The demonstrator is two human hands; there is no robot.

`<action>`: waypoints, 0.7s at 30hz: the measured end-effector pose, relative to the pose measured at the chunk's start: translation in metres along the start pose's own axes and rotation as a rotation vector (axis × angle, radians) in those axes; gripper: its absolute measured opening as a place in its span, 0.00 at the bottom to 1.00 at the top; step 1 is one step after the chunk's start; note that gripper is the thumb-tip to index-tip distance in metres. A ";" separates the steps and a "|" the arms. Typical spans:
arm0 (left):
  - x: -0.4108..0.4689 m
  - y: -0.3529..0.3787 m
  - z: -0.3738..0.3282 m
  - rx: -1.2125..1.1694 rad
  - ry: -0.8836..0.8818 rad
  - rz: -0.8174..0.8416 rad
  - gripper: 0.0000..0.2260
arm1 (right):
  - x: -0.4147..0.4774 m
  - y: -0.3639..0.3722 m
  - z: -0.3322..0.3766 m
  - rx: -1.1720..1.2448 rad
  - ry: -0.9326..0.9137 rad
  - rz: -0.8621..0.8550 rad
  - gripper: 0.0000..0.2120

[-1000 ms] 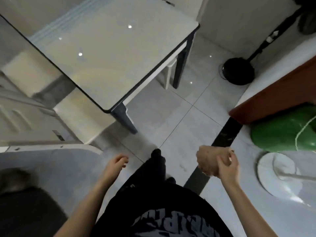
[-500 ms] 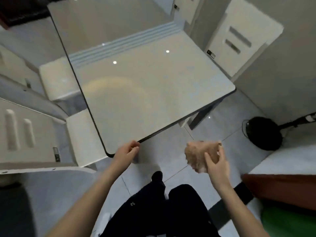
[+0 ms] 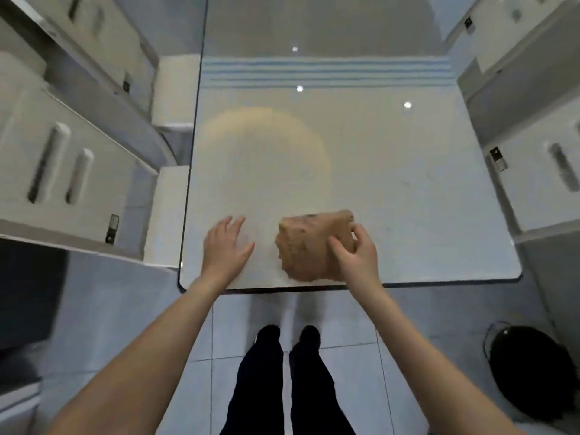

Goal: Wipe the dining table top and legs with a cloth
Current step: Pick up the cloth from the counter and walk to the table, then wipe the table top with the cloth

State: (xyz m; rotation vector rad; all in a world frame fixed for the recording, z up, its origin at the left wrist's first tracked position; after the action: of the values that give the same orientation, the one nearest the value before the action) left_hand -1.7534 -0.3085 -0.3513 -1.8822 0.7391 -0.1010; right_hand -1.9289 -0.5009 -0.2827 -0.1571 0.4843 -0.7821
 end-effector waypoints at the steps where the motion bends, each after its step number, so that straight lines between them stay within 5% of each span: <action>1: 0.003 0.002 0.006 0.017 -0.017 0.007 0.27 | 0.009 0.004 -0.009 -0.082 0.024 0.009 0.05; 3: 0.006 0.004 0.017 0.049 -0.038 0.019 0.28 | 0.020 0.004 -0.032 -0.373 0.008 -0.040 0.14; 6: 0.012 0.002 0.035 0.115 -0.015 -0.022 0.28 | 0.027 0.007 -0.051 -0.722 -0.391 -0.056 0.26; 9: 0.021 0.002 0.052 0.174 0.037 -0.029 0.29 | 0.043 0.029 -0.061 -0.903 -0.759 0.192 0.27; 12: 0.035 0.008 0.067 0.258 0.123 -0.010 0.28 | 0.067 0.060 -0.069 -1.137 -0.901 0.441 0.30; 21: 0.048 0.022 0.075 0.218 0.202 -0.106 0.26 | 0.147 0.094 -0.052 -1.174 -1.103 0.491 0.32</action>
State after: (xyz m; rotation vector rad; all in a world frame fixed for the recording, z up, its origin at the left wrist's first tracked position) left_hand -1.6948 -0.2785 -0.4156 -1.7174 0.7324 -0.4282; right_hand -1.8048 -0.5367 -0.4106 -1.4161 -0.1488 0.2222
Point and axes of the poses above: each hand's wrist, its own x-axis towards the middle knuckle, its own y-axis out of the palm, z = x × y, the point moved 2 cm from there along x, towards the middle knuckle, and after that the axes turned 2 degrees about -x, right-handed, at the moved point
